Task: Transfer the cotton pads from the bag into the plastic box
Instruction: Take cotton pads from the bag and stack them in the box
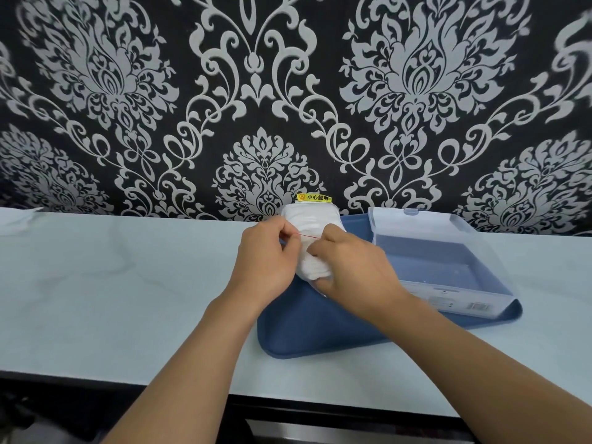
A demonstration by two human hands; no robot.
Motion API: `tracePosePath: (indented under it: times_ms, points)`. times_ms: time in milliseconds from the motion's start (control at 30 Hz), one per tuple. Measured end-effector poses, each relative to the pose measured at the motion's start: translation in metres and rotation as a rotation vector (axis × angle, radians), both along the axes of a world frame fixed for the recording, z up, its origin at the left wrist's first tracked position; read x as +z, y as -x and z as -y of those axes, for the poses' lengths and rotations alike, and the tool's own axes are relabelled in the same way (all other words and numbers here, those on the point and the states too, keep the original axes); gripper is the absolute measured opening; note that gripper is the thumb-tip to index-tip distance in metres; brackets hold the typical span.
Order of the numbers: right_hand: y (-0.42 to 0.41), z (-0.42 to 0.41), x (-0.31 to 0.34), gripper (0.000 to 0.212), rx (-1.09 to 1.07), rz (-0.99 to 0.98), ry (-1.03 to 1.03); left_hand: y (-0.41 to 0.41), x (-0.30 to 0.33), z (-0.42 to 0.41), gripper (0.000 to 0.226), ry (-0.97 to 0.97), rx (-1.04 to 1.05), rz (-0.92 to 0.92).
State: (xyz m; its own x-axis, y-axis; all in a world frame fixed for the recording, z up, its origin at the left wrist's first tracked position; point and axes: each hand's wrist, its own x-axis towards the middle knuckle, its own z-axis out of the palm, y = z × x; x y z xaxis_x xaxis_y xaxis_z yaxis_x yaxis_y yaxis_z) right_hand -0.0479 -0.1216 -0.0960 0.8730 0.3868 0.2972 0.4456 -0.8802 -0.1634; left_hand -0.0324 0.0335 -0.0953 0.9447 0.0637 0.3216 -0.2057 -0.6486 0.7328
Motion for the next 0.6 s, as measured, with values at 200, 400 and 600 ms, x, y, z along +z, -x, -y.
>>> tracePosePath:
  times_ms: [200, 400, 600]
  points:
    - [0.005, 0.021, 0.013, 0.028, 0.093, -0.087, -0.354, -0.003, -0.001, -0.005, 0.009, -0.024, 0.027, -0.043]
    - [0.014, 0.072, 0.037, 0.035, 0.133, -0.699, -1.373, 0.009, 0.023, 0.003, 0.006, 0.183, 0.092, 0.028]
    - [0.009, 0.08, 0.034, 0.031, 0.146, -0.841, -1.474, 0.045, 0.04, 0.049, 0.025, 0.766, -0.335, -0.31]
